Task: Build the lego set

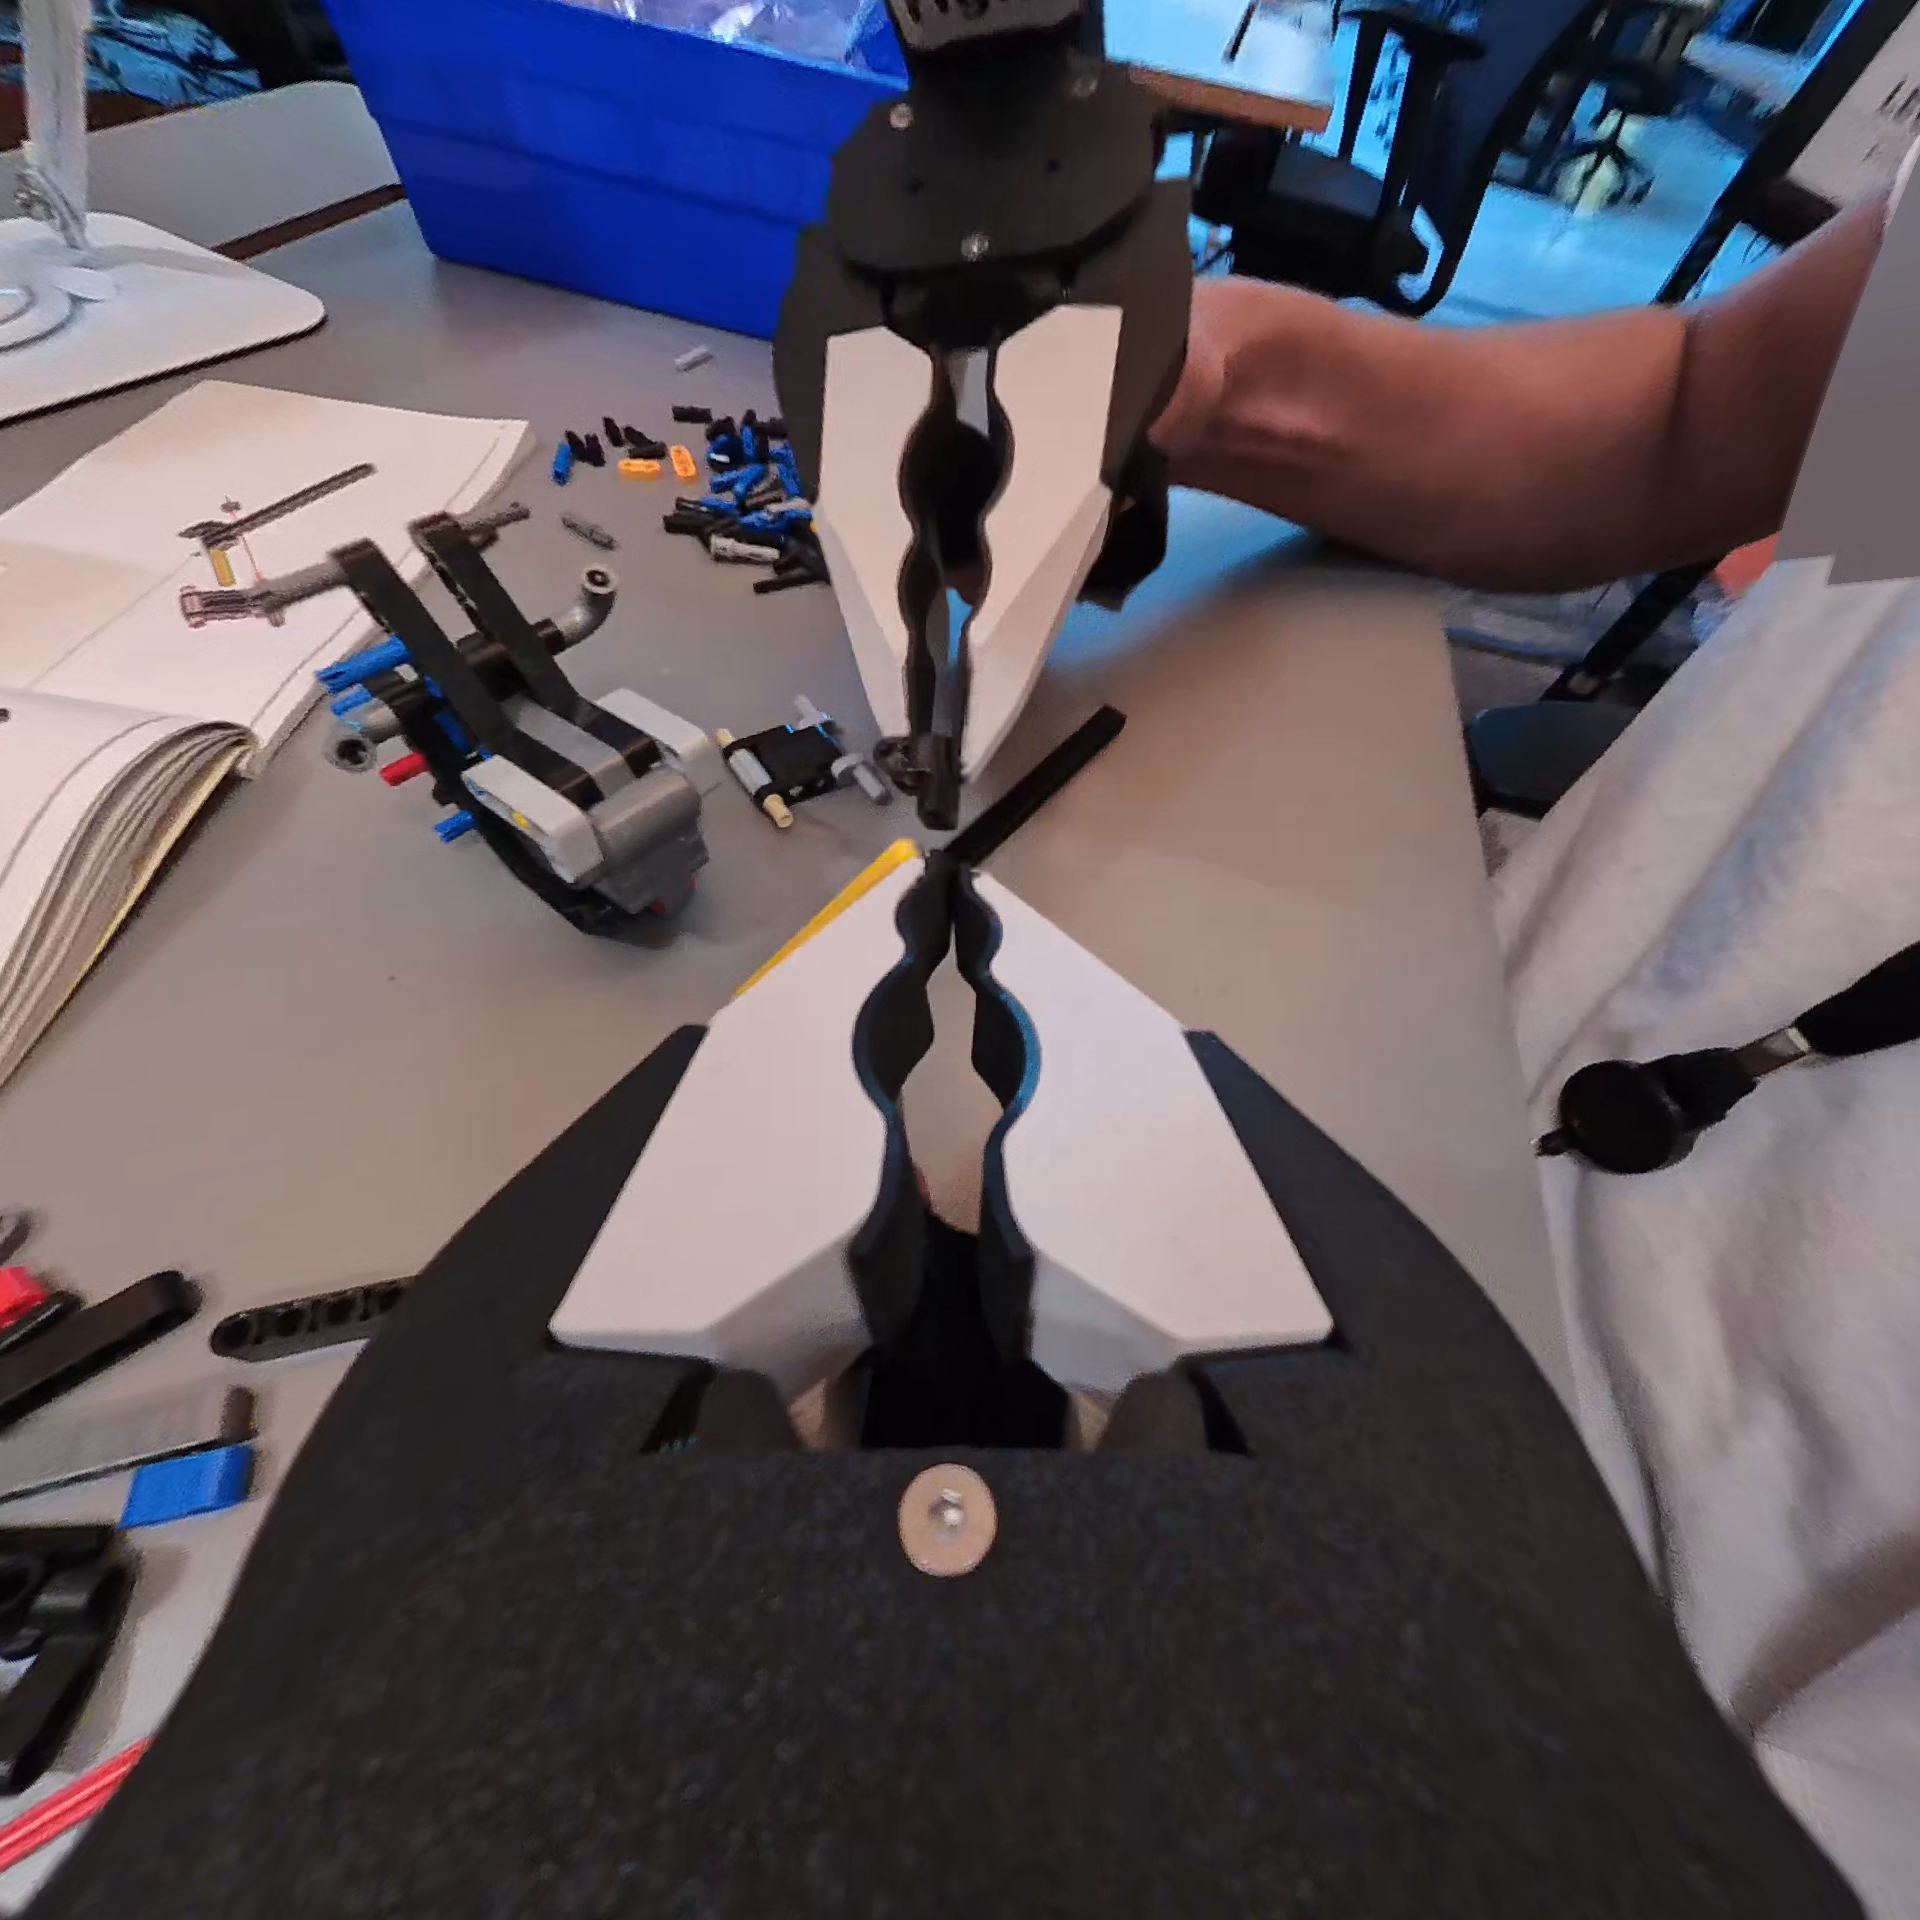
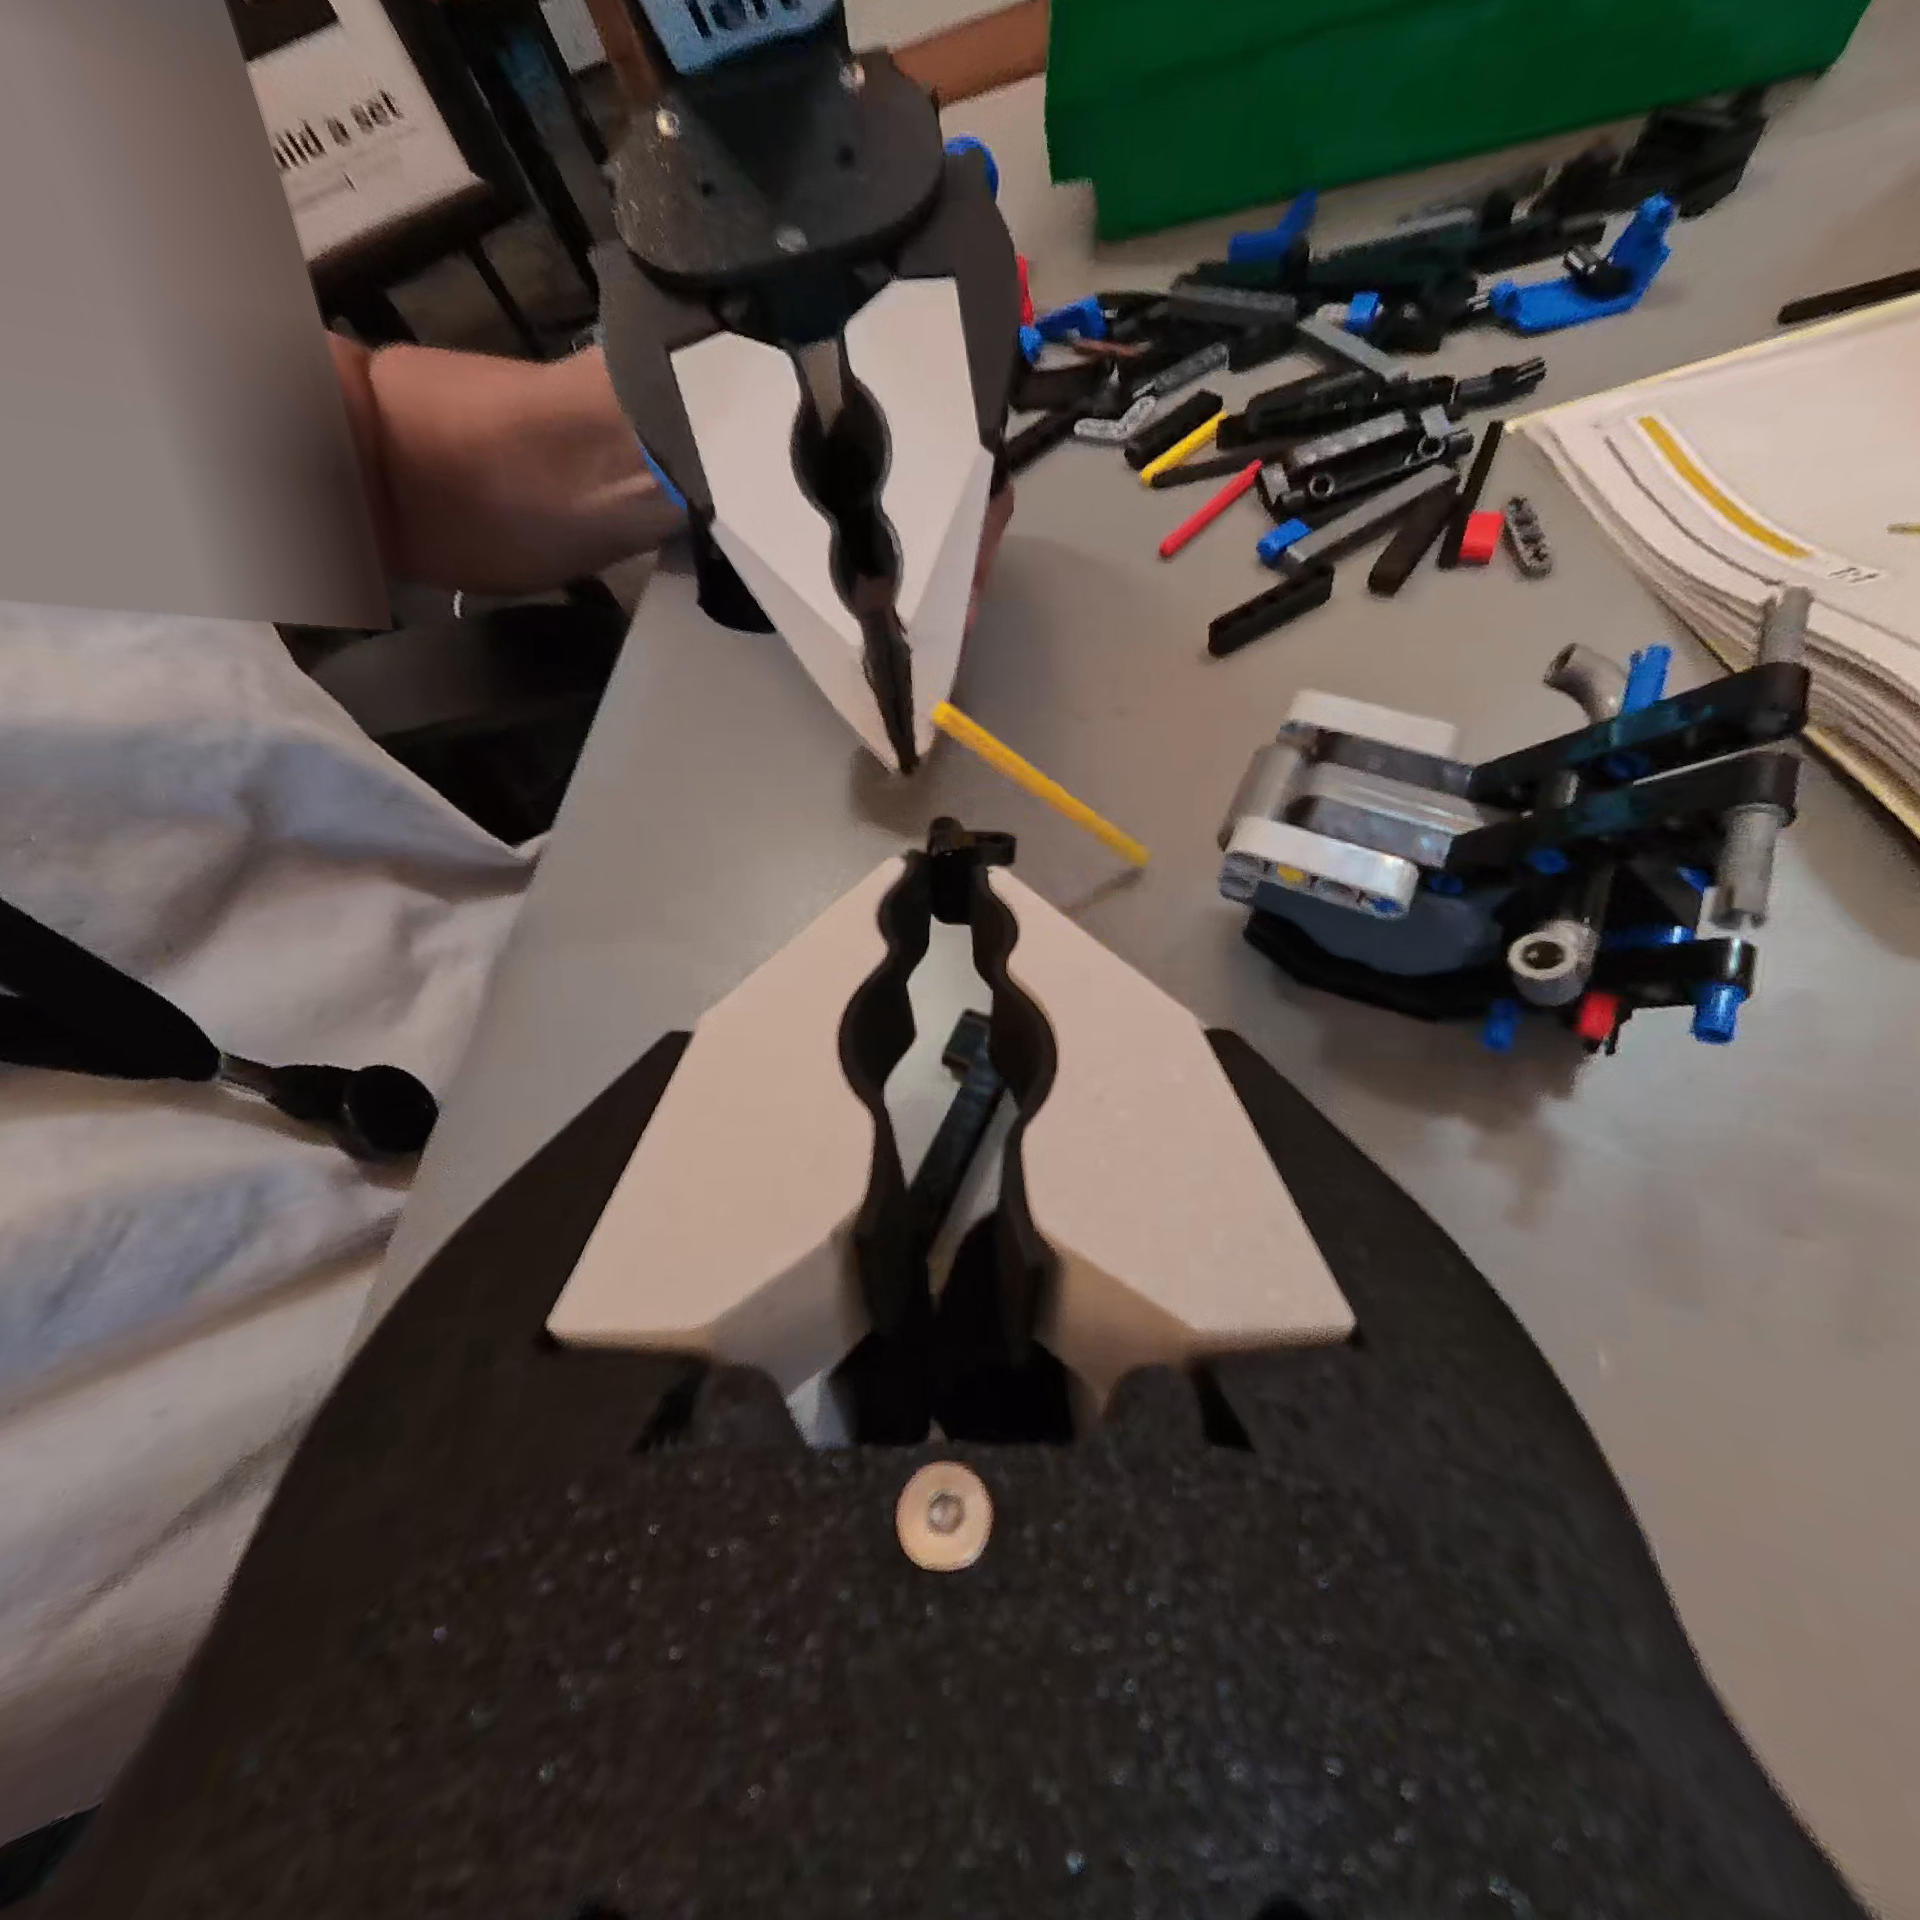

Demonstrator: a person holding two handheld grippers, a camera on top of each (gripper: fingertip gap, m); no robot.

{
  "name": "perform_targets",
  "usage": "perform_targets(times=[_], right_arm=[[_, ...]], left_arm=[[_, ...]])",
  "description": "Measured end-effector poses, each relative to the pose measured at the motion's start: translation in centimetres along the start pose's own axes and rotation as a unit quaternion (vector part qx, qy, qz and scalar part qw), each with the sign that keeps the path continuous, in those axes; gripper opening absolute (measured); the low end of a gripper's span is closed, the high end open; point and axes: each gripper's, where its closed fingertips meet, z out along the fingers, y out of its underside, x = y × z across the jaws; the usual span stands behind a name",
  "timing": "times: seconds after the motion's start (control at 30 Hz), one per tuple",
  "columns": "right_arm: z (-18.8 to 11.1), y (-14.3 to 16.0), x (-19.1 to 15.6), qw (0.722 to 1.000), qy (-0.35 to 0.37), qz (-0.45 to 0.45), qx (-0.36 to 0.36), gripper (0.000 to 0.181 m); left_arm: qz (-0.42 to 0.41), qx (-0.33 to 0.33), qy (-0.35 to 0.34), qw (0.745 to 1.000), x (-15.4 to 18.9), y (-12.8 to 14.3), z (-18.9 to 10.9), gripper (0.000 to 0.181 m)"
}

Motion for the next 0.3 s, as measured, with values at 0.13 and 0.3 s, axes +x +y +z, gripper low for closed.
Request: perform_targets(times=[0.13, 0.3], right_arm=[[-0.8, 0.0, 0.7, 1.000, 0.020, -0.007, -0.006, 0.006], [-2.1, -0.8, 2.2, 0.998, 0.052, 0.007, 0.022, 0.006]], left_arm=[[0.021, -0.021, -0.024, 0.999, -0.5, 0.8, -0.4, 0.000], [0.017, -0.053, -0.079, 0.995, -1.1, 1.8, -2.1, 0.002]])
